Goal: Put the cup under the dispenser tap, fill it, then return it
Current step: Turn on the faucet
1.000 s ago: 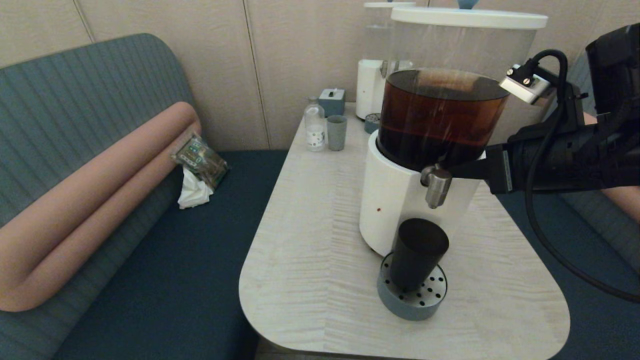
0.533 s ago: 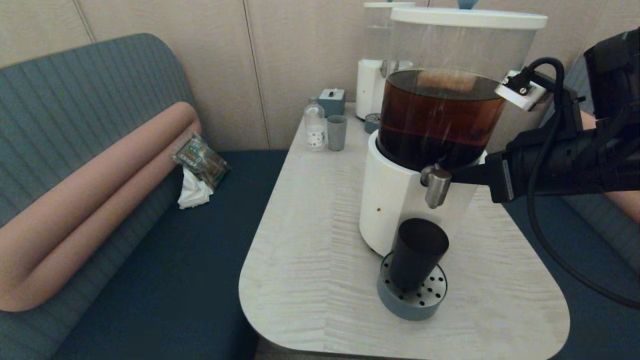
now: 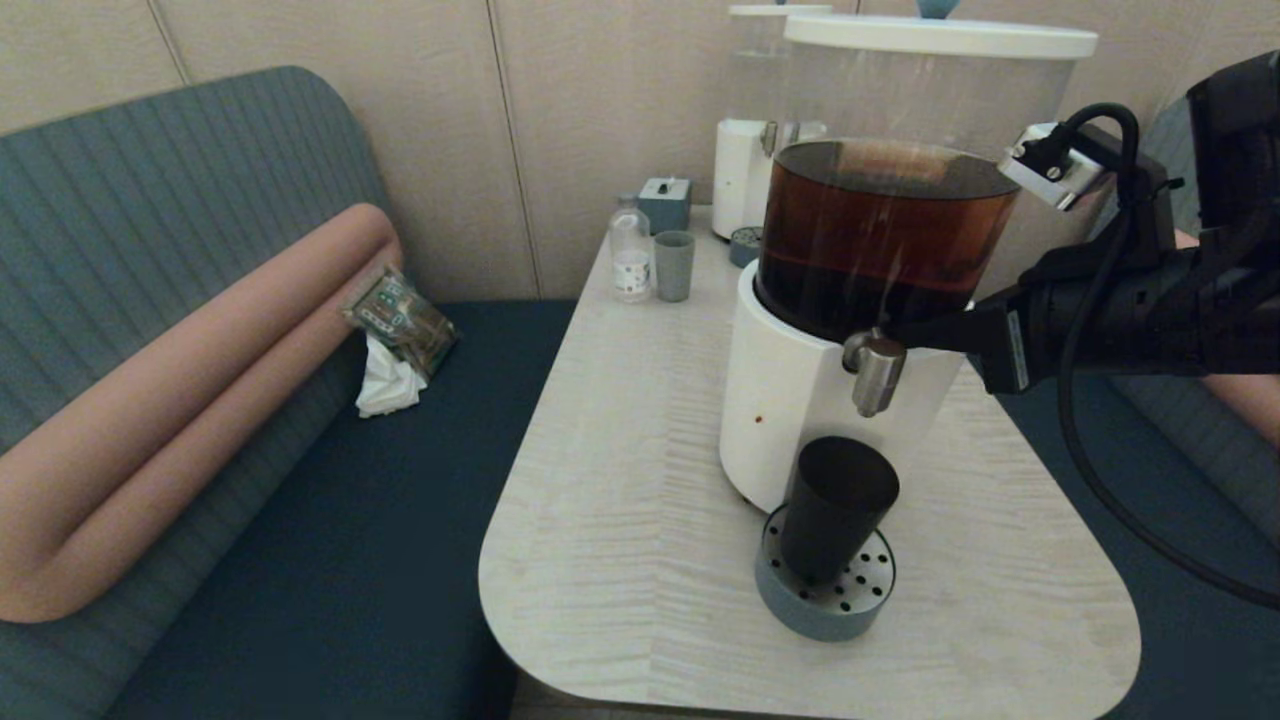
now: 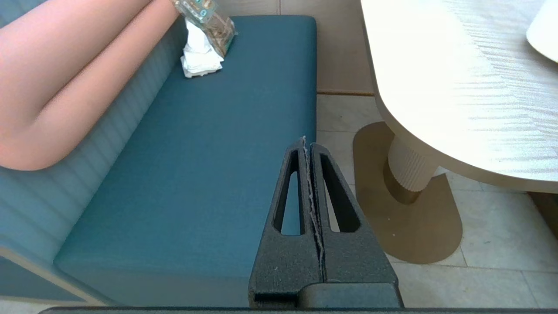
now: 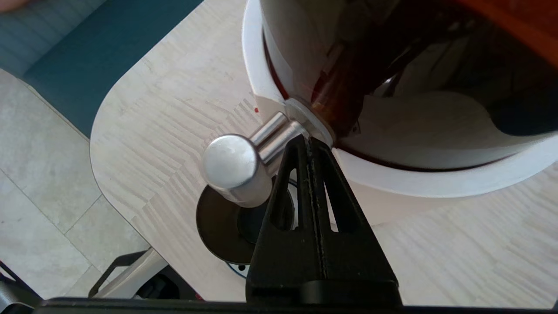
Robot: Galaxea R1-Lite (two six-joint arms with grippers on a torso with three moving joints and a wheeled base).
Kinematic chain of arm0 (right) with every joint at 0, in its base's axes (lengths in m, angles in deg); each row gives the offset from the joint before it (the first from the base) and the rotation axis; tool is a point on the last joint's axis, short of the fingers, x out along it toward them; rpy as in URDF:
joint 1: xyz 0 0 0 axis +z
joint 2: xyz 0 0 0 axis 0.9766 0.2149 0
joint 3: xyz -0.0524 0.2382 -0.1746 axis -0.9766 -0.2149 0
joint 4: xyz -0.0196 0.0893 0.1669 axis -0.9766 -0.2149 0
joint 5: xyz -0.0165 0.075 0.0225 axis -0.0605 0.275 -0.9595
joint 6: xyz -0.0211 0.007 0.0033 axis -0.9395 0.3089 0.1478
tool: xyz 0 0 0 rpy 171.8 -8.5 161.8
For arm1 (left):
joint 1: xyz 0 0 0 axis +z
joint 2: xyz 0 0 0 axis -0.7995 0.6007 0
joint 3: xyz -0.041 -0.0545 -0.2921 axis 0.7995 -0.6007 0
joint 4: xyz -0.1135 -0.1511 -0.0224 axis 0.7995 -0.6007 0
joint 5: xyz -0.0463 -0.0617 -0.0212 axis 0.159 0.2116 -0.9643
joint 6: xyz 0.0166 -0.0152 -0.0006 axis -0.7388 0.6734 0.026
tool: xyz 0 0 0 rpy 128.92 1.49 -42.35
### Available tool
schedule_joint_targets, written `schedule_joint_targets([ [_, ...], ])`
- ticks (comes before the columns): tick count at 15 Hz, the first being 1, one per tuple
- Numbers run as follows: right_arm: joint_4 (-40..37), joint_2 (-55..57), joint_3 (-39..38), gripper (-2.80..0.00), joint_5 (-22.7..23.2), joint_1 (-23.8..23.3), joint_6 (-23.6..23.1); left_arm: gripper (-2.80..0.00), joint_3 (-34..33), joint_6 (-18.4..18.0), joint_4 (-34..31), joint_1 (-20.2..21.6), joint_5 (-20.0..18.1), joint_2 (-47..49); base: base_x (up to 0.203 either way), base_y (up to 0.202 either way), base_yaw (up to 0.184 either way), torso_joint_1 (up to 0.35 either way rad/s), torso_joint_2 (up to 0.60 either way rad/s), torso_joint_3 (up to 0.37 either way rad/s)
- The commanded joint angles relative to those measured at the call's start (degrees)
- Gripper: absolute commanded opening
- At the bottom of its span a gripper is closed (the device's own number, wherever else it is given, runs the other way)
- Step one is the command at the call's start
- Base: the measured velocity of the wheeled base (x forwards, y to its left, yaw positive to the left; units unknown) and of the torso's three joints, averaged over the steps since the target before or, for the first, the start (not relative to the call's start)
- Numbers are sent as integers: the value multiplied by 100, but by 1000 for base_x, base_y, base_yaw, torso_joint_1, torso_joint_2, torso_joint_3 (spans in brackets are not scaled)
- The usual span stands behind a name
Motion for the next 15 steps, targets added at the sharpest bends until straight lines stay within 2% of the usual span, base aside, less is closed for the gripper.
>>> schedule_joint_targets([
  [1,-6,-17,-5,-280,5,-2,1,-280,-8,2,-2,6,1,9,0,0,0,0,0,0],
  [15,245,115,-93,-280,27,147,-8,-280,-8,2,0,-1,1,9,0,0,0,0,0,0],
])
